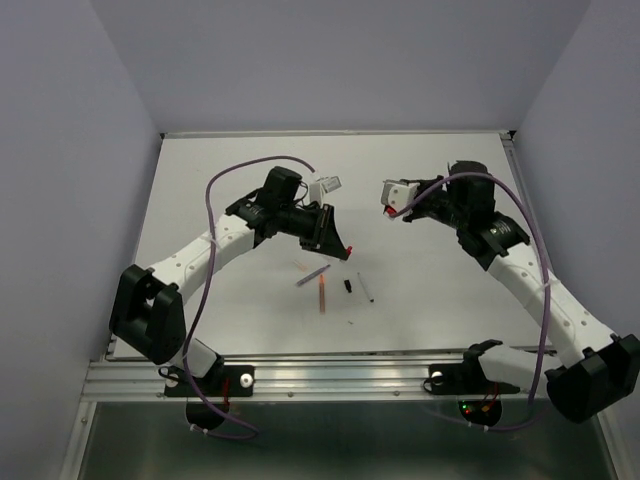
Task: Insert the pens into the pen caps
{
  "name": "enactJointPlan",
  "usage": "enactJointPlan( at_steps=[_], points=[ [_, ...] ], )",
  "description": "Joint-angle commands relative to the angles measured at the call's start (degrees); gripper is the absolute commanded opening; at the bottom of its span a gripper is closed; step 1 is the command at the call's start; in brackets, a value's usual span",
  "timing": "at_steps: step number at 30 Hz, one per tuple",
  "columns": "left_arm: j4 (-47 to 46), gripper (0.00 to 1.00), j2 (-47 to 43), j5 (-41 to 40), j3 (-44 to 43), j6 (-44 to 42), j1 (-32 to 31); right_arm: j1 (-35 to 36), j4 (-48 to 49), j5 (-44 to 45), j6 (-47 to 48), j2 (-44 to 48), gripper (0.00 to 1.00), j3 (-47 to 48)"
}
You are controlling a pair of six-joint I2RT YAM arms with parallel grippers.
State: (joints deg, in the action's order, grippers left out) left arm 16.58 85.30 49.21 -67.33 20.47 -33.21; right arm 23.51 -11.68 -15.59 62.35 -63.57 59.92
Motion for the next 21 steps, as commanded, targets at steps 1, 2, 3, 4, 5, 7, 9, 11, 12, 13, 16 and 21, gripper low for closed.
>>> enactJointPlan(
  at_steps=[1,2,3,4,5,7,9,11,12,13,16,21],
  points=[
    [2.57,0.00,-4.62,8.71,-0.60,-1.21,0.25,0.13,-20.37,-10.24,24.10,-3.74,0.01,7.21],
    [3.80,0.00,-3.83,8.54,-0.96,-1.39,0.25,0.14,-22.31,-10.24,25.44,-4.01,0.01,7.66],
    [5.29,0.00,-3.21,8.97,-1.22,-1.66,0.34,0.14,-25.64,-10.42,26.85,-4.28,0.01,8.10],
    [5.31,0.00,-2.77,9.76,-1.22,-1.66,0.25,1.70,-27.50,-10.51,30.60,-4.45,0.01,8.37],
    [4.70,0.00,-2.16,10.72,-0.44,-0.18,0.25,2.41,-29.26,-10.94,33.08,-4.72,0.01,8.46],
    [1.20,0.00,-1.89,15.02,1.14,1.49,0.25,4.95,-31.47,-10.34,35.64,-4.55,0.01,7.24],
    [-0.31,0.00,-1.54,16.96,2.55,2.91,0.34,8.82,-30.25,-8.41,36.17,-3.84,0.01,4.34],
    [-0.84,0.00,-0.75,17.41,3.08,3.52,0.25,12.07,-29.72,-5.78,37.32,-3.58,0.01,2.06],
    [-1.37,0.00,-0.40,17.76,3.17,4.05,0.34,12.09,-28.93,-6.02,37.06,-3.49,0.01,1.52],
    [-1.55,0.00,0.48,17.85,3.00,4.40,0.25,12.78,-28.75,-7.42,36.71,-3.58,0.01,1.34],
    [-1.11,0.00,2.32,17.50,3.08,5.02,-0.01,13.31,-27.87,-8.75,36.00,-3.31,0.01,1.16],
    [1.96,0.00,3.56,15.93,2.55,4.23,-0.27,14.73,-25.85,-5.50,35.74,-3.58,0.01,0.46]
  ],
)
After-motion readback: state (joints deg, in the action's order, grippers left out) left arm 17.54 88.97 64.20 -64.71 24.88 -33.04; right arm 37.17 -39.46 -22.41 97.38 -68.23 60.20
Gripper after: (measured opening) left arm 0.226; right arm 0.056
